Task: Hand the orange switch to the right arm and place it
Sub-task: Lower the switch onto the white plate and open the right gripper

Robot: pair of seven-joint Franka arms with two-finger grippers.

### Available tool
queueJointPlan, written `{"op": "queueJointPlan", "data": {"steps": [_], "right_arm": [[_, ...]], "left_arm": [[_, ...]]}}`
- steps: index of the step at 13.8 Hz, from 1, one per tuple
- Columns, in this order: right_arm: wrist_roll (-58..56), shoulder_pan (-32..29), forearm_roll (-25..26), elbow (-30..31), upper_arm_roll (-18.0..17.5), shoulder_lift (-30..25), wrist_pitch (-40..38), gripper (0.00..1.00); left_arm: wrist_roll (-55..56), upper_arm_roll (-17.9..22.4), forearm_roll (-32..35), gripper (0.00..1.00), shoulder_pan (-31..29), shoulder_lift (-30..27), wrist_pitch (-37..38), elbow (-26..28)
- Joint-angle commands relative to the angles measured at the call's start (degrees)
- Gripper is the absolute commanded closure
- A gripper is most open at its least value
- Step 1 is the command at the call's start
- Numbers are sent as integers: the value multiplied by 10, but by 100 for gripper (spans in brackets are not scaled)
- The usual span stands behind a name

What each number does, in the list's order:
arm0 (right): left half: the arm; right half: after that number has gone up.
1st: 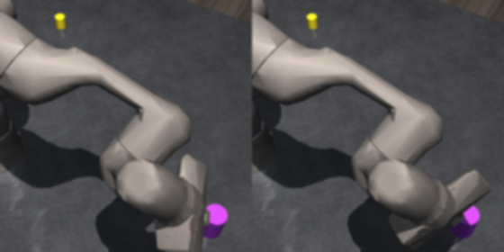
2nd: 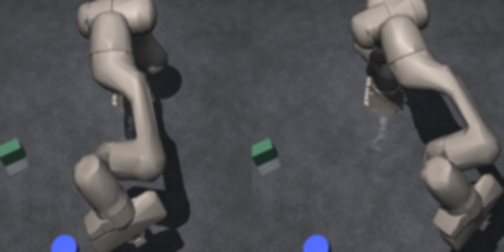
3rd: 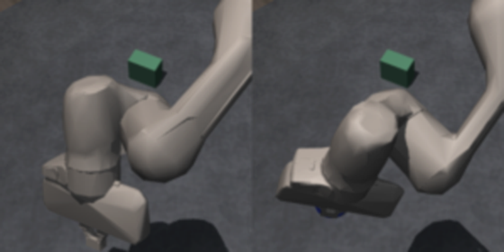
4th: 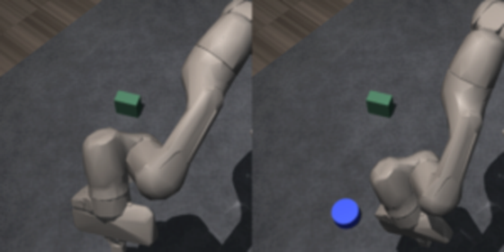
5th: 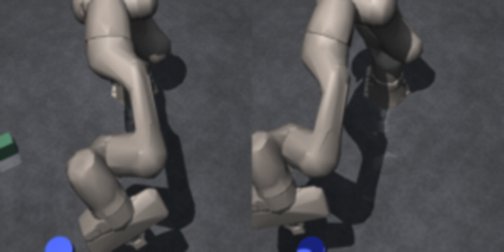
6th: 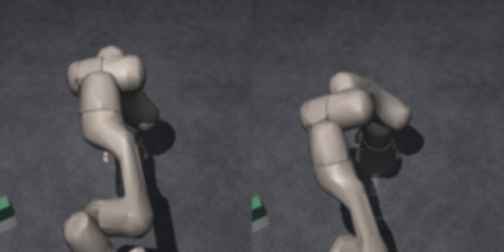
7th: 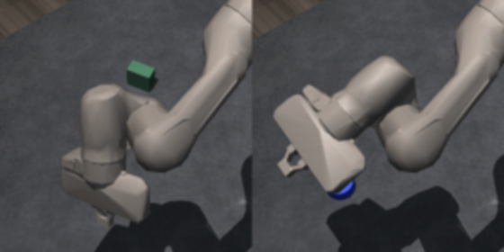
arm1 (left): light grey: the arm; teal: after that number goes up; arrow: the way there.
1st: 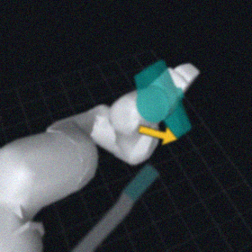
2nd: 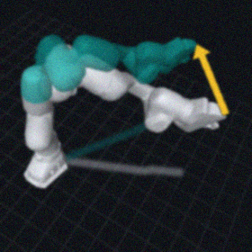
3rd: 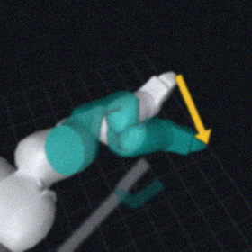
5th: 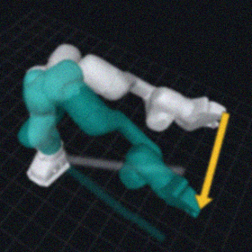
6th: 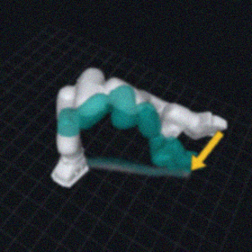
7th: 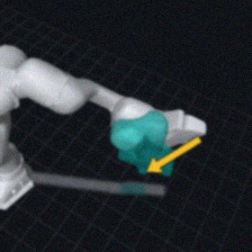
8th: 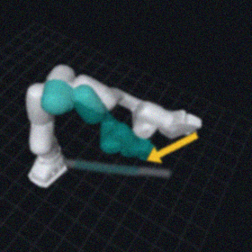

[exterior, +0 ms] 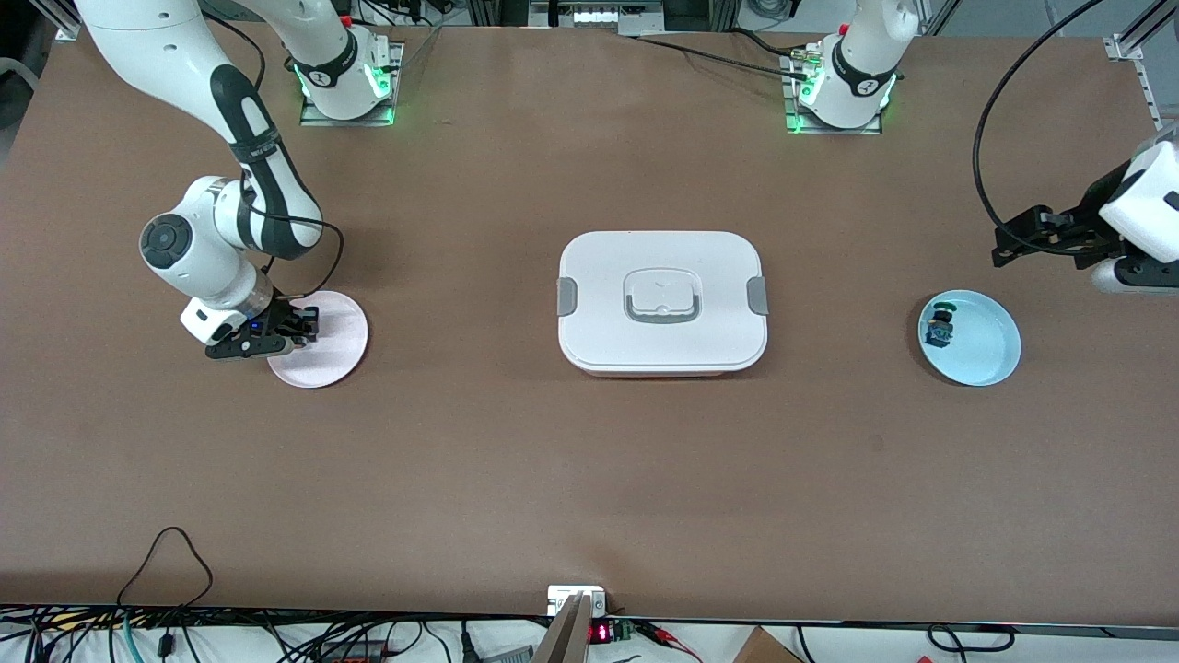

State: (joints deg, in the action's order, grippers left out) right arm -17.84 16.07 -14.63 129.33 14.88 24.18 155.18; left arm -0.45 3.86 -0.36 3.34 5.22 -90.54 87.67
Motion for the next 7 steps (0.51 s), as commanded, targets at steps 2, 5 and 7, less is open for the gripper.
{"op": "queueJointPlan", "data": {"steps": [2, 5, 7], "right_arm": [[-3, -1, -11, 8, -6, 1, 20, 87], [-2, -1, -11, 8, -6, 1, 20, 83], [-1, -1, -11, 8, -6, -2, 19, 83]], "left_arm": [[-4, -51, -3, 0, -40, -11, -10, 10], [-2, -52, -5, 0, -40, -13, -8, 10], [-2, -54, -5, 0, -40, -14, -9, 8]]}}
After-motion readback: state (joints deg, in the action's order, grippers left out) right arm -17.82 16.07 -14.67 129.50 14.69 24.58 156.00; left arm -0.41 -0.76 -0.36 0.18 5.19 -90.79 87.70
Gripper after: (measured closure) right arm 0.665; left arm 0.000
